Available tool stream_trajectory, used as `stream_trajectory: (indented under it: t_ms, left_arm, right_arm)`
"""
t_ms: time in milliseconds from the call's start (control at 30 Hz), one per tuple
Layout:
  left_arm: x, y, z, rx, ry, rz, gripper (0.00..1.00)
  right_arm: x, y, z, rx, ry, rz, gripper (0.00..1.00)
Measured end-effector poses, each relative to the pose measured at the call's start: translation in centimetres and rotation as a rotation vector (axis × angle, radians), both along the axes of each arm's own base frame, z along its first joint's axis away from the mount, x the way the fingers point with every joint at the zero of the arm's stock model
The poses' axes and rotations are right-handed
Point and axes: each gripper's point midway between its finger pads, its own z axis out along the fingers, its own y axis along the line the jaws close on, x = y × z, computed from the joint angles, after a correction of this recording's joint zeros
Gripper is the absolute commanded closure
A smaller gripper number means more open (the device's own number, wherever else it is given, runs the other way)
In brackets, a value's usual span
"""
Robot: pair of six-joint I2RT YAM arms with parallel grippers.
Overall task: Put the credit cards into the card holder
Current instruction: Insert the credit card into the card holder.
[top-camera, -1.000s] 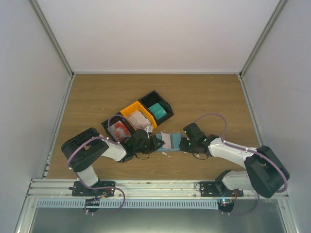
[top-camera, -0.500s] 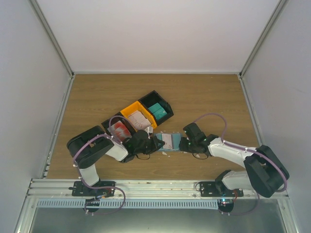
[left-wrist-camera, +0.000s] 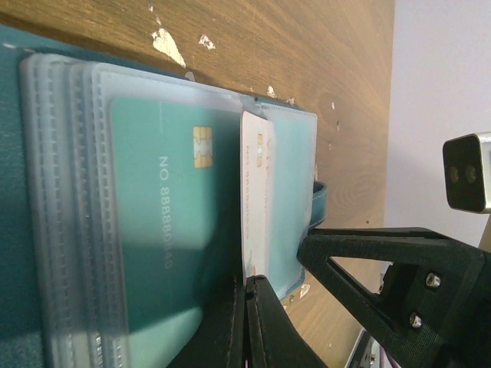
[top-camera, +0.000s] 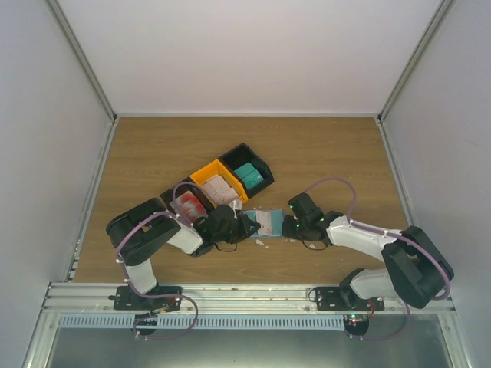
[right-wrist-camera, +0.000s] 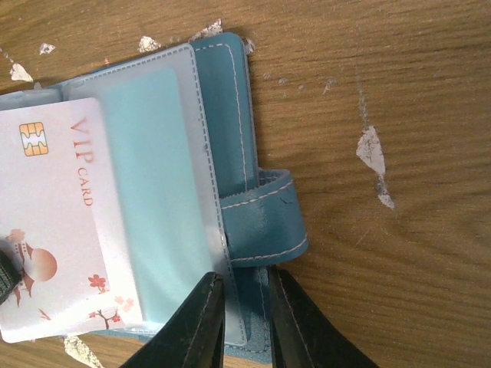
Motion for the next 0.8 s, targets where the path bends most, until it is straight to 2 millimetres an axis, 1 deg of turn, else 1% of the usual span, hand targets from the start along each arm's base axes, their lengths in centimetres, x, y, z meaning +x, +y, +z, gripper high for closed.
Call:
stream_trajectory:
  t_ms: [133,400,733,800]
  left_arm:
    - [0.0,0.0,0.0,-0.002,0.002,-0.006,0.99]
    - [0.3,-0.8,-0.5,0.024,-0.006,-0.078,0.89]
    - [-0.4,-1.9,-0.5,0.087,-0.034,-0.217,0.75]
    - [-0.4,-1.9,-0.3,0.108,-0.041,-0.229,0.7]
  right_arm:
    - [0.0,0.0,0.0,0.0,0.0,0.001,0.82]
    - [0.2,0.3,0.0,0.003,0.0,0.008,0.84]
    - [0.4,0.7,0.1,0.015,-0.007,0.016,0.84]
    - [0.4,0.7,0.1,0.015,-0.007,0.016,0.84]
